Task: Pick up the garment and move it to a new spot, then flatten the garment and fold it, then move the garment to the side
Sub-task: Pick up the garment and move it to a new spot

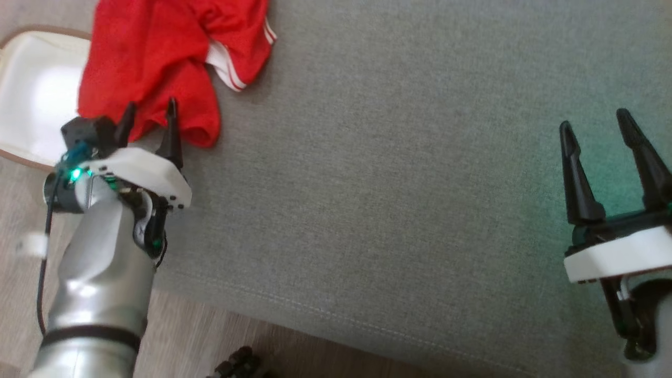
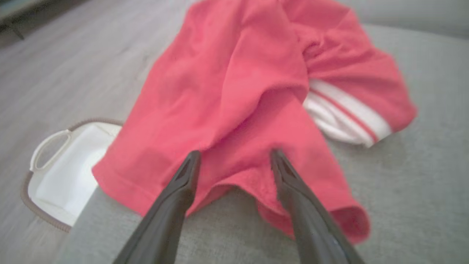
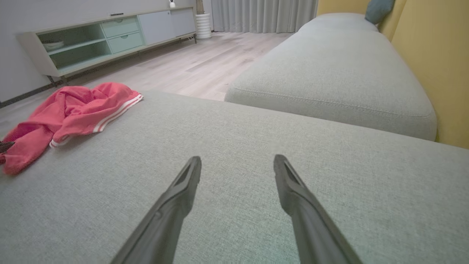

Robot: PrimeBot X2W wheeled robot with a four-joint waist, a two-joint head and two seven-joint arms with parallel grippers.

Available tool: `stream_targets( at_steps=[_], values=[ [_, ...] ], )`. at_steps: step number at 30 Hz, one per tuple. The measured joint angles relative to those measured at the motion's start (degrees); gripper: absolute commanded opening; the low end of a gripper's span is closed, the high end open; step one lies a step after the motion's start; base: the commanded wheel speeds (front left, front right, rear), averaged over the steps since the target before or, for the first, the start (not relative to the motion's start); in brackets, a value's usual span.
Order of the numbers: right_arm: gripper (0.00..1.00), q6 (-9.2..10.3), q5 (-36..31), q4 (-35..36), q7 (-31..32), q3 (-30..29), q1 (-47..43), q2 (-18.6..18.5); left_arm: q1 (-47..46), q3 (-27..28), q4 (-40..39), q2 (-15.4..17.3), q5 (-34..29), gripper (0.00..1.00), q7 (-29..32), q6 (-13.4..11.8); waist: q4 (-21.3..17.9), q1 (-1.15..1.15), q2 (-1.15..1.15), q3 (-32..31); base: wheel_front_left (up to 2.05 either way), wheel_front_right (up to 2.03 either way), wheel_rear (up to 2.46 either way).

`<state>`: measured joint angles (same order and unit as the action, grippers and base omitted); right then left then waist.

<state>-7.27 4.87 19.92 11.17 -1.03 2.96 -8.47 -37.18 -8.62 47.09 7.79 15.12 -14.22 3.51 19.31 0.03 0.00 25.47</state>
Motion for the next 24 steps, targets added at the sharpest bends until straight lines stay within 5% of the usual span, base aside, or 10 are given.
stream_targets(
  at_steps=[8, 9, 10, 17, 24],
  values=[
    [1.0, 0.0, 0.6, 0.0, 0.5, 0.0, 0.5, -1.1, -9.7, -0.2, 16.9, -0.3, 2.3, 0.96, 5.9, 3.1, -1.0, -0.03, 0.0, 1.3, 0.0, 0.0, 0.0],
    [1.0, 0.0, 0.6, 0.0, 0.5, 0.0, 0.5, -1.1, -9.7, -0.2, 16.9, -0.3, 2.3, 0.33, 5.9, 3.1, -1.0, -0.03, 0.0, 1.3, 0.0, 0.0, 0.0],
    [1.0, 0.0, 0.7, -0.1, 0.5, 0.0, 0.5, -1.1, -10.5, -0.4, 18.0, -0.3, 2.3, 0.0, 6.5, 3.3, -1.0, -0.03, 0.0, 1.2, 0.0, 0.0, 0.0],
    [1.0, 0.0, 1.1, -2.0, -1.3, -1.1, 1.2, 0.6, -11.4, -1.7, 20.6, 2.0, 3.1, 0.0, 0.8, 2.9, -1.6, -0.02, 0.0, -1.7, 0.0, 0.0, 0.0],
    [1.0, 0.0, 1.3, -4.4, -3.7, -1.4, 0.5, 2.4, -7.7, -1.3, 6.6, 4.1, 1.0, 0.0, -0.1, 0.0, -2.2, -0.03, 0.0, -7.8, 0.0, 0.0, 0.0]
  ],
)
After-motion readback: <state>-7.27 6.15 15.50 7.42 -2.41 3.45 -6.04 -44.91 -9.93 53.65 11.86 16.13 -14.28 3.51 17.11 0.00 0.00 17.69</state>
